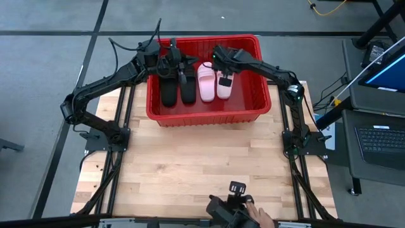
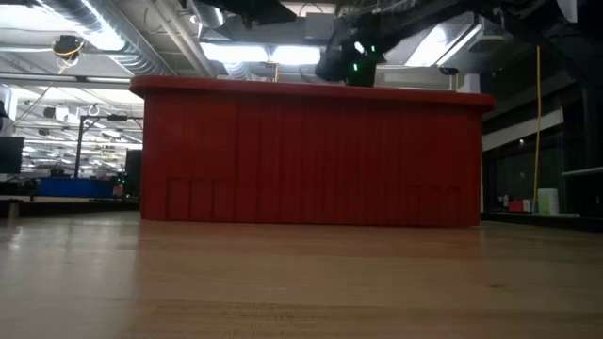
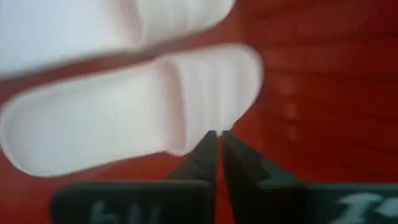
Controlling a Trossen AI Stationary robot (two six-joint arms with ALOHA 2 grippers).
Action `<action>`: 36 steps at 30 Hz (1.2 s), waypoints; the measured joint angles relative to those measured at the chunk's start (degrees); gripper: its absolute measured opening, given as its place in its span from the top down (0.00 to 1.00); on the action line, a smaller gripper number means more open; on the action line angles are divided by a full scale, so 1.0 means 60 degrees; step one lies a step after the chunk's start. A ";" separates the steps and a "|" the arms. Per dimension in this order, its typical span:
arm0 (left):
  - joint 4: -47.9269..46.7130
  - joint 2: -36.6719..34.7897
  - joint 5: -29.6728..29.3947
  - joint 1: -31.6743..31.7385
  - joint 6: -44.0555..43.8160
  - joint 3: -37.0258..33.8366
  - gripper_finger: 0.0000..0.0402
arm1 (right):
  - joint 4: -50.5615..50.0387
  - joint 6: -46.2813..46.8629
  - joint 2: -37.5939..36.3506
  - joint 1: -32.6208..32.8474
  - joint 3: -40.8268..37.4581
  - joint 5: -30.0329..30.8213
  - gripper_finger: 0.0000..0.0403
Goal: Pick and place slides into bin
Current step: Return to Home Position
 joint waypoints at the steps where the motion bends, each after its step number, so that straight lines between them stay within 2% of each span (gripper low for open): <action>1: 0.0000 0.0000 0.0000 0.0000 0.0000 0.0000 0.99 | -0.0143 0.0043 0.0000 0.0045 0.0335 -0.0005 0.96; 5: -0.0008 -0.0013 -0.0005 0.0000 -0.0011 0.0000 1.00 | -0.0413 0.0063 -0.0022 0.0182 0.1676 -0.0126 0.98; 12: -0.0313 -0.0392 -0.0350 0.0000 -0.0021 -0.0004 1.00 | -0.0946 0.0094 -0.0067 0.0183 0.3777 -0.1324 0.99; 16: -0.0582 -0.0794 -0.0452 0.0000 -0.0153 -0.0004 0.99 | -0.0582 0.0126 -0.0757 0.0226 0.3367 -0.1666 0.99; 20: -0.1265 -0.1147 -0.1208 0.0000 -0.0178 -0.0004 1.00 | -0.0987 0.0625 -0.1144 0.0315 0.3355 -0.2288 0.99; 24: -0.2128 -0.1515 -0.1497 -0.0005 -0.0441 -0.0004 1.00 | -0.1225 0.0868 -0.1389 0.0520 0.3355 -0.3133 1.00; 29: -0.2596 -0.1786 -0.1984 -0.0439 -0.0659 -0.0076 1.00 | -0.1294 0.0870 -0.1409 0.0836 0.3295 -0.3334 1.00; 32: -0.2083 -0.2171 -0.2797 -0.0924 -0.0651 -0.0814 1.00 | -0.0987 0.0862 -0.1428 0.1012 0.2885 -0.3977 1.00; 36: -0.0665 -0.3114 -0.3693 -0.1542 -0.1066 -0.2629 1.00 | -0.0680 0.0900 -0.1418 0.1082 0.2365 -0.4885 1.00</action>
